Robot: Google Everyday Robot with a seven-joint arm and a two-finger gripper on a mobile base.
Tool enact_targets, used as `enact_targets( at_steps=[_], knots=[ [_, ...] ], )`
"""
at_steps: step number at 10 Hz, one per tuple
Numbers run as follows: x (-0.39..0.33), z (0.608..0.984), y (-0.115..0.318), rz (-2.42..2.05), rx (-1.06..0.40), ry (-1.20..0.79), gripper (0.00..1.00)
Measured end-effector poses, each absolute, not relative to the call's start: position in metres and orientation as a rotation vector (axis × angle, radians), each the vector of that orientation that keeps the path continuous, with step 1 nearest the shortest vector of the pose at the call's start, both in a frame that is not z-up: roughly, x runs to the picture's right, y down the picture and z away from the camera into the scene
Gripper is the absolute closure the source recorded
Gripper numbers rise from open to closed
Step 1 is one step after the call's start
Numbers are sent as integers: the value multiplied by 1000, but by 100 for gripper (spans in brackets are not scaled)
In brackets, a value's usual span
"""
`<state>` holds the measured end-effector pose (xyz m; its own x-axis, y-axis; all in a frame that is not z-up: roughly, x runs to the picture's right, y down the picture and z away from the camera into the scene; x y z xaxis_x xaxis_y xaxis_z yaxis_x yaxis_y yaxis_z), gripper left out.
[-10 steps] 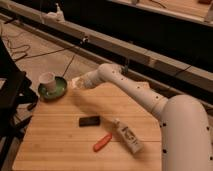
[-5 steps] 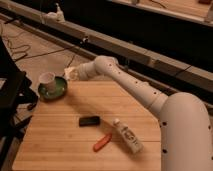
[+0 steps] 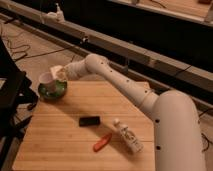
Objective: Place the white sponge in the ceramic cup
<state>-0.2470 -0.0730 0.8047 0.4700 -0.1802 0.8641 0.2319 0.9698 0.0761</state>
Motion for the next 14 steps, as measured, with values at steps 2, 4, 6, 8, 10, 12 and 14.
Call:
enact_targets(
  at_steps=[2, 4, 6, 8, 10, 12, 14],
  knots=[
    [-266, 807, -74, -268, -57, -1088, 100],
    [-291, 810, -71, -287, -66, -1121, 100],
    [-301, 811, -67, -298, -78, -1143, 100],
    [-298, 812, -68, -295, -76, -1140, 100],
    [-301, 811, -67, -298, -78, -1143, 100],
    [-300, 814, -68, -296, -73, -1139, 100],
    [-307, 821, -69, -300, -62, -1144, 100]
  ],
)
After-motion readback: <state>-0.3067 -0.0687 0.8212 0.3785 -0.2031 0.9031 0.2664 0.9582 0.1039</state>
